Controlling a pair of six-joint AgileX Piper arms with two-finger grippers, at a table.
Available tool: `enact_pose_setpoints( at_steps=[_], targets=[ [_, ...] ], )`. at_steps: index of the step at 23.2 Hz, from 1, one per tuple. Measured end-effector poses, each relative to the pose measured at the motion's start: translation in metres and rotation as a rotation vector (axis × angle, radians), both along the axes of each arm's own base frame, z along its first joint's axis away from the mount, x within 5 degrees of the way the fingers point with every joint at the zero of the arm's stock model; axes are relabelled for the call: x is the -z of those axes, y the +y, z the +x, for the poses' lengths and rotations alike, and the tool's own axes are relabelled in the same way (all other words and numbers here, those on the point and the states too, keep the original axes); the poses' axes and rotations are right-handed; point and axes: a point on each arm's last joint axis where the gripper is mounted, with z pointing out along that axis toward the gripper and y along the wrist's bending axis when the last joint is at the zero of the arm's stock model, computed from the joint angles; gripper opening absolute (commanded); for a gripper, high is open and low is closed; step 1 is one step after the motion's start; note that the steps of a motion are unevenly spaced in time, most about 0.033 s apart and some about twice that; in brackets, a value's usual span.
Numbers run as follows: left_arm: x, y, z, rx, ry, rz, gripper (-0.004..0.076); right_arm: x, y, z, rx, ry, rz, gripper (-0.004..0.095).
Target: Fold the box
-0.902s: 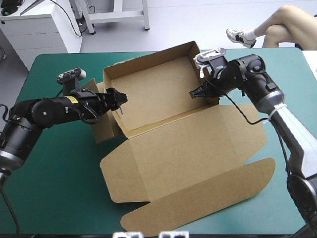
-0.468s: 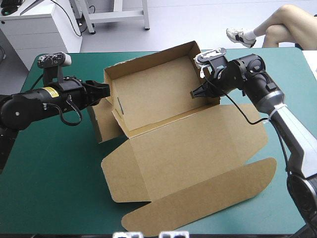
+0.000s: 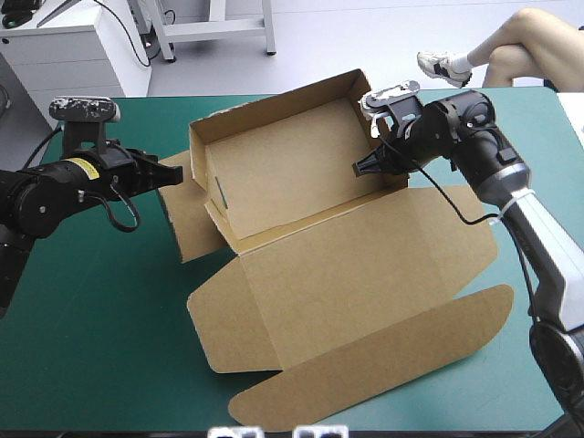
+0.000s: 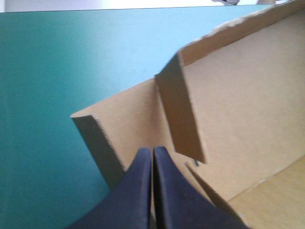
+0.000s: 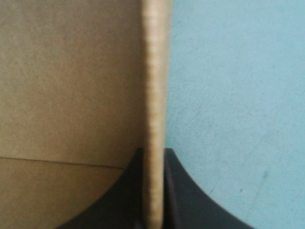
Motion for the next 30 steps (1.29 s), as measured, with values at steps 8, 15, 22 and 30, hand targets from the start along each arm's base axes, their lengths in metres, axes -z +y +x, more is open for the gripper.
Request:
enact_pose_setpoints(
  at_steps=[8, 15, 22, 30],
  targets=[
    [-0.004, 0.075, 0.011, -0.235, -0.033, -0.114, 0.0017, -0.047, -0.011, -0.016, -0.003, -0.055, -0.053, -0.0018],
    [0.031, 0.137, 0.043, -0.366, 0.094, -0.203, 0.0014, -0.064, -0.013, -0.028, -0.028, -0.103, -0.030, -0.0018],
    [0.076, 0.149, 0.080, -0.383, 0.273, -0.296, 0.0011, -0.086, -0.012, -0.045, -0.083, -0.150, 0.055, -0.0018],
    [0.099, 0.111, 0.095, -0.232, 0.351, -0.305, 0.0011, -0.087, -0.007, -0.047, -0.124, -0.151, 0.100, -0.0020]
  ],
)
